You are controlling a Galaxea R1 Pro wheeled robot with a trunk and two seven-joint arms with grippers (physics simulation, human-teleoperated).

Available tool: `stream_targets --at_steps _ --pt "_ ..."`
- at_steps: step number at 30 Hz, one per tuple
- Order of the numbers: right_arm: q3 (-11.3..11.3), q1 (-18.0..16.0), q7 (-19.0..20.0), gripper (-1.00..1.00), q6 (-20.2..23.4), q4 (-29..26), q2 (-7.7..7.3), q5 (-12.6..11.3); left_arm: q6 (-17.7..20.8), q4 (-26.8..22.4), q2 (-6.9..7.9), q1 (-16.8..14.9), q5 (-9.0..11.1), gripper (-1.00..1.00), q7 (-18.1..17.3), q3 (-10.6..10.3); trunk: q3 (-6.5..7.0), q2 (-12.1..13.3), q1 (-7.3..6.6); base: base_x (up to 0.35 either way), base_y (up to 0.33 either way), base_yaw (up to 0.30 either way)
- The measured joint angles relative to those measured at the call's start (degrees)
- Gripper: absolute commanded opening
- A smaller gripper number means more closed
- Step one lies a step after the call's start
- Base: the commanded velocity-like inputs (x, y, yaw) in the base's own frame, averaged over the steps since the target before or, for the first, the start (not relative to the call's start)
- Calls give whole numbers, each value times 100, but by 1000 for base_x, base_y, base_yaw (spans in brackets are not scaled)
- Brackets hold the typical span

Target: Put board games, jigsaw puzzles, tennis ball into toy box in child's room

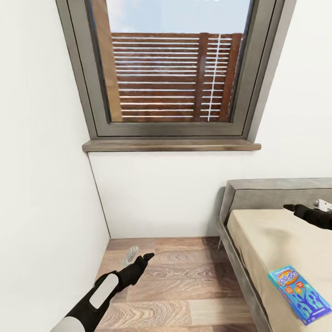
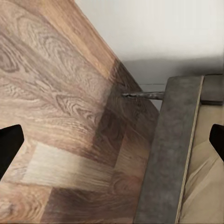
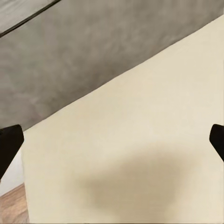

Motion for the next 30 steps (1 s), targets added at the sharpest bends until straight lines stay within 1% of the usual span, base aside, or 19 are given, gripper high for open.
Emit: stream_targets --at_steps 7,12,19,30 --pt "-4 0 -1 100 3 -53 -1 0 0 0 0 0 0 100 2 -1 0 0 0 322 0 -3" --pt "-6 0 -2 100 7 -80 -1 0 0 0 0 0 0 100 2 -1 0 0 2 176 0 -95" --pt "-9 0 -2 100 11 -94 -2 -1 0 0 -3 0 4 100 2 -1 0 0 3 79 0 -199" --pt "-15 0 -2 100 16 -104 -3 -1 0 0 -42 0 7 100 1 -1 0 0 3 21 0 -262"
